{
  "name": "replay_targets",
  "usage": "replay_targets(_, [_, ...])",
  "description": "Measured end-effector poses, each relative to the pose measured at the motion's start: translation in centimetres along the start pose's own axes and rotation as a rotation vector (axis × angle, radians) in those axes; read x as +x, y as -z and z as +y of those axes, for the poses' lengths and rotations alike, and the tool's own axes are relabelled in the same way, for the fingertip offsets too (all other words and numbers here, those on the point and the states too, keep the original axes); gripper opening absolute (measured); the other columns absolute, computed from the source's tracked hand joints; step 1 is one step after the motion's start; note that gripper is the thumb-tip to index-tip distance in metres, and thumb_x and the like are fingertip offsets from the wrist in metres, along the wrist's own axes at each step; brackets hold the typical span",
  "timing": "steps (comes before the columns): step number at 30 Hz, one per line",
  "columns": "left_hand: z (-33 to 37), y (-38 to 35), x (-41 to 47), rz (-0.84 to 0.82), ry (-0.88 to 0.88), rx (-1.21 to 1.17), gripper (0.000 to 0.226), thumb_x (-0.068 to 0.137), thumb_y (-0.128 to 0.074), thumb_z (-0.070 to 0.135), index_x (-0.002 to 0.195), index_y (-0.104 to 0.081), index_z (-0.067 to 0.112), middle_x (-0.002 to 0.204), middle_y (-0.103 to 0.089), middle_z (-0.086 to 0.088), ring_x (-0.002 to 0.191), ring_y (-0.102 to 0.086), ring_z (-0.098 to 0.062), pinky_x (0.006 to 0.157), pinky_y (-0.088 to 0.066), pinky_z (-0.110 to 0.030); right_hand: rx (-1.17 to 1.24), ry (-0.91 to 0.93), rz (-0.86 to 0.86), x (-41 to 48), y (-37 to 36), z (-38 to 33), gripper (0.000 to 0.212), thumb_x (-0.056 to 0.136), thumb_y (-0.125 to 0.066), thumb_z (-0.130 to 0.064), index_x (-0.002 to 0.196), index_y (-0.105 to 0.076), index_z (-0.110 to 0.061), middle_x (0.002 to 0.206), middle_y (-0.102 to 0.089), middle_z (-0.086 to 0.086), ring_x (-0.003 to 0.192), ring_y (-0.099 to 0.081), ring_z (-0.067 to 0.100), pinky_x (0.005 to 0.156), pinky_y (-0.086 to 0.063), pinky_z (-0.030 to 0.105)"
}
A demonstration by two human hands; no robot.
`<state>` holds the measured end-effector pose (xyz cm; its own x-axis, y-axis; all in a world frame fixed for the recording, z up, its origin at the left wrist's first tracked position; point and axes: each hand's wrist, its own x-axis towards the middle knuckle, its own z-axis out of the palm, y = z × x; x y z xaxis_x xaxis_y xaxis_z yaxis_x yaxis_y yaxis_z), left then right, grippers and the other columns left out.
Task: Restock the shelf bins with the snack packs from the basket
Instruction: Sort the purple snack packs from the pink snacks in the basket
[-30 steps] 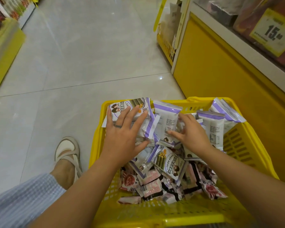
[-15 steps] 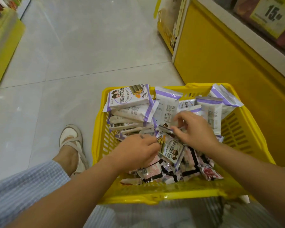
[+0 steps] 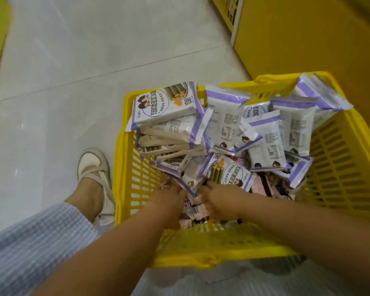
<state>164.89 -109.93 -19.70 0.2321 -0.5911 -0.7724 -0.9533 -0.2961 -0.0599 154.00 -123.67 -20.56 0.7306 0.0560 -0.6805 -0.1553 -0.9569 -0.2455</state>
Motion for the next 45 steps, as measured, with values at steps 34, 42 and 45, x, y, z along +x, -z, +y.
replay_targets(34, [4.8,7.6,-1.7,0.181,-0.256,0.020,0.021,0.091,-0.059,0.027,0.105,-0.063,0.012,0.114,-0.049,-0.009,0.079,-0.054,-0.026,0.058,-0.041,-0.035,-0.233,-0.226,-0.245,-13.9,4.9,8.1,0.032,0.093,-0.052,-0.023,0.124,-0.054,-0.017,0.116,-0.062,0.010,0.091,-0.059,0.027,0.066,-0.048,0.032])
replay_targets(42, [12.5,9.9,2.0,0.411,-0.344,-0.673,0.022,0.097,-0.052,0.027,0.104,-0.063,0.008,0.111,-0.054,-0.011,0.094,-0.058,-0.028,0.080,-0.050,-0.038,-0.230,-0.259,-0.131,-14.9,6.0,10.0,0.035,0.094,-0.053,-0.024,0.129,-0.053,-0.020,0.123,-0.059,0.008,0.106,-0.059,0.026,0.084,-0.053,0.040])
replay_targets(45, [12.9,9.5,3.0,0.184,-0.411,-0.974,0.054,0.096,-0.055,0.026,0.145,-0.032,0.022,0.130,-0.054,-0.012,0.104,-0.058,-0.026,0.082,-0.048,-0.034,-0.204,-0.270,-0.065,-14.9,5.5,10.6,0.037,0.093,-0.056,-0.030,0.129,-0.052,-0.022,0.123,-0.059,0.006,0.105,-0.059,0.025,0.079,-0.052,0.037])
